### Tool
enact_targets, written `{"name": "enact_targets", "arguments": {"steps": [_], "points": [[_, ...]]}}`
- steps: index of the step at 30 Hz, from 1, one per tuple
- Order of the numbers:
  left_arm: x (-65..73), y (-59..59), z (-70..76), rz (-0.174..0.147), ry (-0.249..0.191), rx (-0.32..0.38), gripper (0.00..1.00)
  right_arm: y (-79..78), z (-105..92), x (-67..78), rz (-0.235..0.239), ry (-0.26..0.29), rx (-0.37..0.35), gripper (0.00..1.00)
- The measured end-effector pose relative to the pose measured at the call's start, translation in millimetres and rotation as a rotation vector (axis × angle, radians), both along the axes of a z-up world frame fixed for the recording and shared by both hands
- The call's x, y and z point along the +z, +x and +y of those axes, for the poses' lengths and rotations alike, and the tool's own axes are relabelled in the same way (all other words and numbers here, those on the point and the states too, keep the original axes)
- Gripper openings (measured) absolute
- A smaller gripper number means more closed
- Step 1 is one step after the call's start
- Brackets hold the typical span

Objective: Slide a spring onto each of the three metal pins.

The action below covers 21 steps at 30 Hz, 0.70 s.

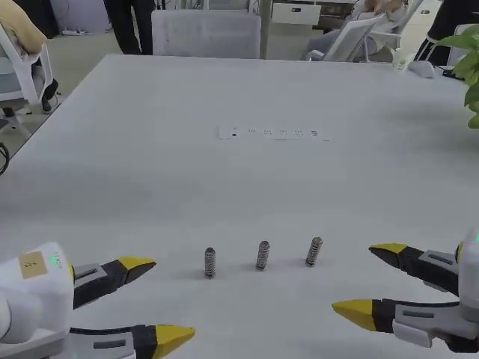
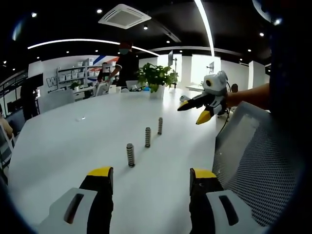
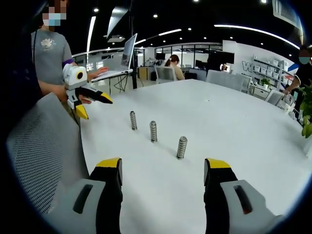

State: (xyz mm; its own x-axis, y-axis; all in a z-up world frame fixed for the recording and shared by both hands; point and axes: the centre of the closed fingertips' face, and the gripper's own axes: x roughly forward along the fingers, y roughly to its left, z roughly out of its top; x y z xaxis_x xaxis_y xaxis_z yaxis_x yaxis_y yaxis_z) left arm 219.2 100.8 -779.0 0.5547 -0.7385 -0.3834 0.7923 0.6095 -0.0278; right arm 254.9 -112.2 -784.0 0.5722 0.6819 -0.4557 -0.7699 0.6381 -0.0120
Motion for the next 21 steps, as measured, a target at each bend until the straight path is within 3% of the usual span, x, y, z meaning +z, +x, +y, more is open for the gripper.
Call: {"name": "enact_targets", "arguments": {"steps": [10, 21], "points": [[-7.1, -3.2, -0.4, 0.032, -0.025, 0.017, 0.75, -0.7, 5.2, 0.3, -0.006, 0.011, 0.002, 0.72], [-10.1, -2.0, -1.4, 0.039, -0.026, 0.017, 0.77, -2.9, 4.1, -1.7, -0.003, 0.009, -0.004, 0.76]]}}
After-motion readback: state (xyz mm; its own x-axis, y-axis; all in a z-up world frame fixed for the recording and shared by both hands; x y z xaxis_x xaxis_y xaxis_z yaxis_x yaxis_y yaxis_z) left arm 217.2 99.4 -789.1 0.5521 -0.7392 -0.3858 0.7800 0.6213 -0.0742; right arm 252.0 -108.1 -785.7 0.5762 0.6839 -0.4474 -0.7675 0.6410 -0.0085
